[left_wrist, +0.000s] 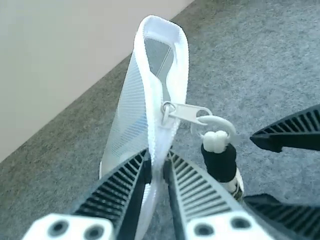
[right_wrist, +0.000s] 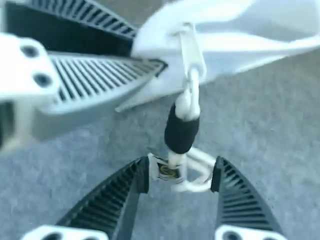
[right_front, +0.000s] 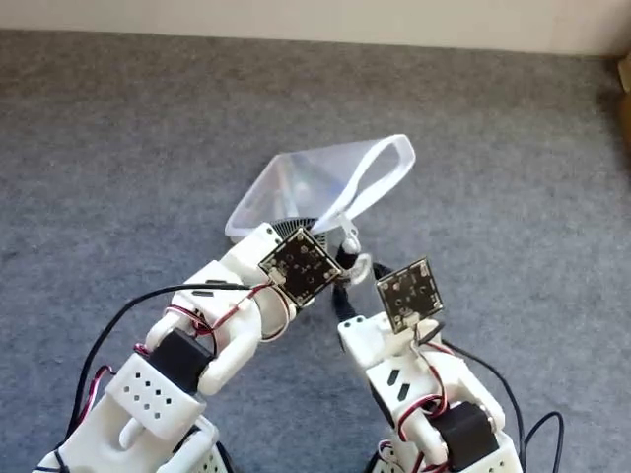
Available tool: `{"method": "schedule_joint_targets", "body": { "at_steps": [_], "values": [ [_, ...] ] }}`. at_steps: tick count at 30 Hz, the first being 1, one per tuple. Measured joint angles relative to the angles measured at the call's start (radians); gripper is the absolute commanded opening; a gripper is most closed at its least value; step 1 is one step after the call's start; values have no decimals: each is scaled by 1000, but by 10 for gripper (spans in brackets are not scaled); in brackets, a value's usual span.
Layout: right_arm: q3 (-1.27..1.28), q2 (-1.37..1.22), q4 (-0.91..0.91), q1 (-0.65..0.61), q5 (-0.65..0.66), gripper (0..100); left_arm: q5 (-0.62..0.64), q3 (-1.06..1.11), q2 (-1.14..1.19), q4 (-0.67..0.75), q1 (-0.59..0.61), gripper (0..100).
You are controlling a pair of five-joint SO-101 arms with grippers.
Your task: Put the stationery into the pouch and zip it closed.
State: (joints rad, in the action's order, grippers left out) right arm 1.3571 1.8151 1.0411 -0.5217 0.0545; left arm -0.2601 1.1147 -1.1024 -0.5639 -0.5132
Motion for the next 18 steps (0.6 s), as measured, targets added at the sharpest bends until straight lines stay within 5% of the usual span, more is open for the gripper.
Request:
{"method": "schedule_joint_targets", "body": {
  "at_steps": [18],
  "values": [
    [178,0,-408,-5,-3,202,0,0,0,0,2,7]
  ]
}}
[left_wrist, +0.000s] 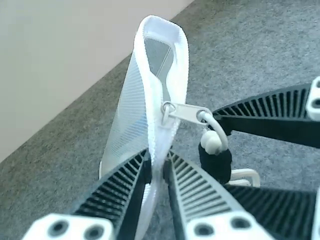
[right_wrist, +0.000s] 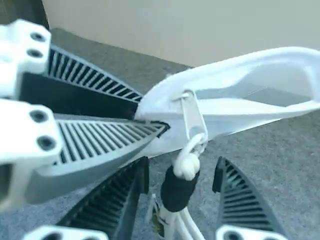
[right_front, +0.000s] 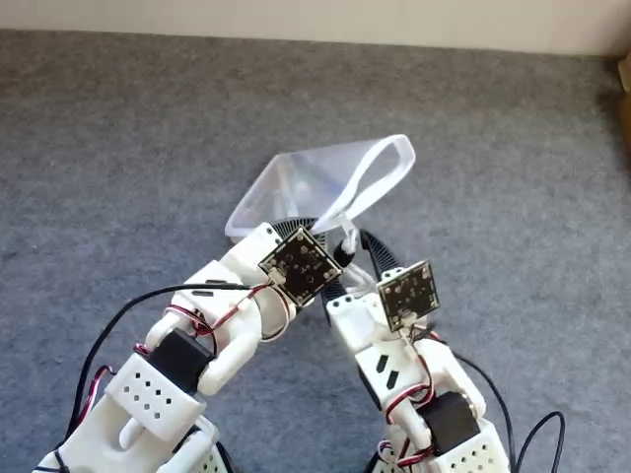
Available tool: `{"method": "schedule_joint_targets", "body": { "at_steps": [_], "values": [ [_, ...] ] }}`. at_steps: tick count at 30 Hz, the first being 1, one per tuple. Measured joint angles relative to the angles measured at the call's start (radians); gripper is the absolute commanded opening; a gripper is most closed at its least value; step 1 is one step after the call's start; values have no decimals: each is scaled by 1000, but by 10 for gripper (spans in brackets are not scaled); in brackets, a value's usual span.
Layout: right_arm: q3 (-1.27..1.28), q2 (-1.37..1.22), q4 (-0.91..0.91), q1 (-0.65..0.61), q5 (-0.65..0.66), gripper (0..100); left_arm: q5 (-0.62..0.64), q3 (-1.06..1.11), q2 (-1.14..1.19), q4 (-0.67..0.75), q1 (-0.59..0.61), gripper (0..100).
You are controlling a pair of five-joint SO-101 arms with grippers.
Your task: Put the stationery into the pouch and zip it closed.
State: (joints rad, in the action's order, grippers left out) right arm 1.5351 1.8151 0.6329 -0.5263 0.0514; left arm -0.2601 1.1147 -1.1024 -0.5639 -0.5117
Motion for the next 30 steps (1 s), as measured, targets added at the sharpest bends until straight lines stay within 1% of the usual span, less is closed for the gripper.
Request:
{"method": "schedule_joint_targets", "body": {
  "at_steps": [4,9,14,18,24,28,30],
  "values": [
    [12,-2,-40,25,-35,192,0,0,0,0,0,7],
    [12,-2,-49,32,-49,84,0,0,0,0,0,7],
    [12,-2,-49,34,-48,2,0,0,0,0,0,7],
    [12,-2,-43,57,-8,5,0,0,0,0,-2,7],
    [-14,9,55,152,-3,5,0,2,0,-38,-9,6],
    [-77,3,143,172,3,5,0,2,0,-46,-6,6],
    [-110,2,184,173,6,5,0,2,0,-51,18,6]
  ]
}}
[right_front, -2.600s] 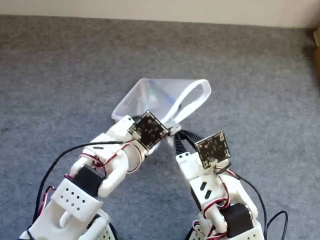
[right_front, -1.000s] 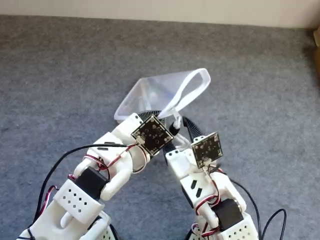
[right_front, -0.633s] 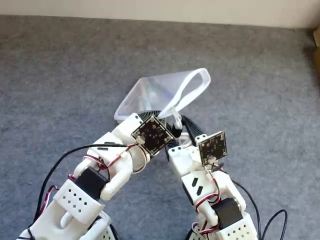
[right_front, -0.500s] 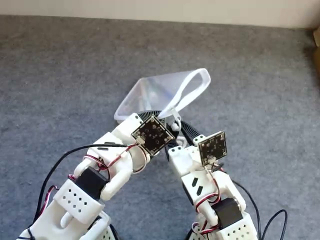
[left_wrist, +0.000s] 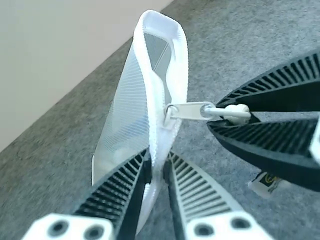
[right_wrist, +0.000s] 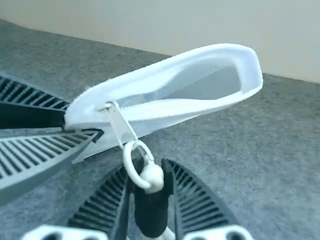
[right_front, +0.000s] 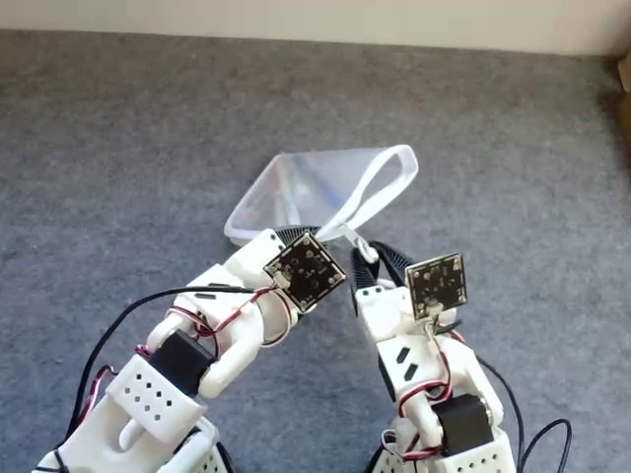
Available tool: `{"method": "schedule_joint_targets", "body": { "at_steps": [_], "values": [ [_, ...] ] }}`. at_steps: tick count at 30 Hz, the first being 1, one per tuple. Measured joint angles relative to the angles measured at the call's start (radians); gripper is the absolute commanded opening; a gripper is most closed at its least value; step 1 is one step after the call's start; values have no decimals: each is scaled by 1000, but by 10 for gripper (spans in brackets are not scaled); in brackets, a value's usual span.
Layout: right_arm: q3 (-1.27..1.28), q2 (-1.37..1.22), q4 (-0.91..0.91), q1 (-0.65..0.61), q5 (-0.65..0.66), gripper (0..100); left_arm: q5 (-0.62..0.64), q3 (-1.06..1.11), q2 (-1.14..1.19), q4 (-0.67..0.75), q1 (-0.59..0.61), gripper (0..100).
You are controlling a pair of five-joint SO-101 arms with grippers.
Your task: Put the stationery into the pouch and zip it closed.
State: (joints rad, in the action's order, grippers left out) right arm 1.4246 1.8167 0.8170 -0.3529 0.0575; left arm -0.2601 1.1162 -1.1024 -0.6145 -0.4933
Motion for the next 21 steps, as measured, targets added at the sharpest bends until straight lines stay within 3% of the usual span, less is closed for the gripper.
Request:
{"method": "schedule_joint_targets", "body": {
  "at_steps": [10,21],
  "values": [
    [-63,-2,48,38,3,5,-68,-55,-11,-203,35,5],
    [-129,-3,49,38,32,5,-69,-58,-15,-236,35,5]
  ]
}}
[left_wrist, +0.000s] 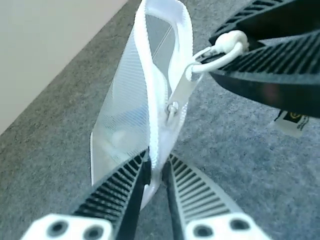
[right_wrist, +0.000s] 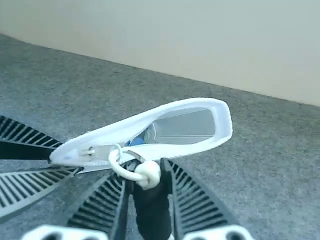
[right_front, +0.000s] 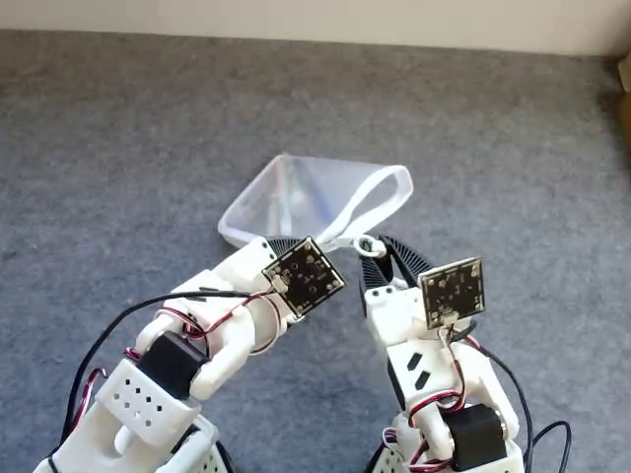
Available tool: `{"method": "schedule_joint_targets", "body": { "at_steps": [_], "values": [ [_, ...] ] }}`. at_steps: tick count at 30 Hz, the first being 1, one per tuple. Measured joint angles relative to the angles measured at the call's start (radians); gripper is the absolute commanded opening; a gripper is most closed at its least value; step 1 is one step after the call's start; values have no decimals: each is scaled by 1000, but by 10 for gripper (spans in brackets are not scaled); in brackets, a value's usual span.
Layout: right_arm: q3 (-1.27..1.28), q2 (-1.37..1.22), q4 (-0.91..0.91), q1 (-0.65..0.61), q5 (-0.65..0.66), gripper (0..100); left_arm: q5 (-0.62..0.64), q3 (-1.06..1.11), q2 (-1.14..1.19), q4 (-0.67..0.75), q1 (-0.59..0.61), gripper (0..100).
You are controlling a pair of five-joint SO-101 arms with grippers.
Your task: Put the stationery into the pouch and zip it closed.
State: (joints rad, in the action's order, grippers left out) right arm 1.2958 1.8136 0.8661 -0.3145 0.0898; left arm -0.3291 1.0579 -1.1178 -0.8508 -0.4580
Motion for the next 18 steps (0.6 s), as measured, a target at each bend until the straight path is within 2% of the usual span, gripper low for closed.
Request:
{"method": "schedule_joint_targets", "body": {
  "at_steps": [7,13,18],
  "values": [
    [0,-2,0,17,6,5,0,-2,-6,-29,0,5],
    [0,-28,-48,95,8,5,0,12,-170,-117,0,5],
    [-20,-126,-58,100,8,5,0,92,-290,-127,8,5]
  ]
}}
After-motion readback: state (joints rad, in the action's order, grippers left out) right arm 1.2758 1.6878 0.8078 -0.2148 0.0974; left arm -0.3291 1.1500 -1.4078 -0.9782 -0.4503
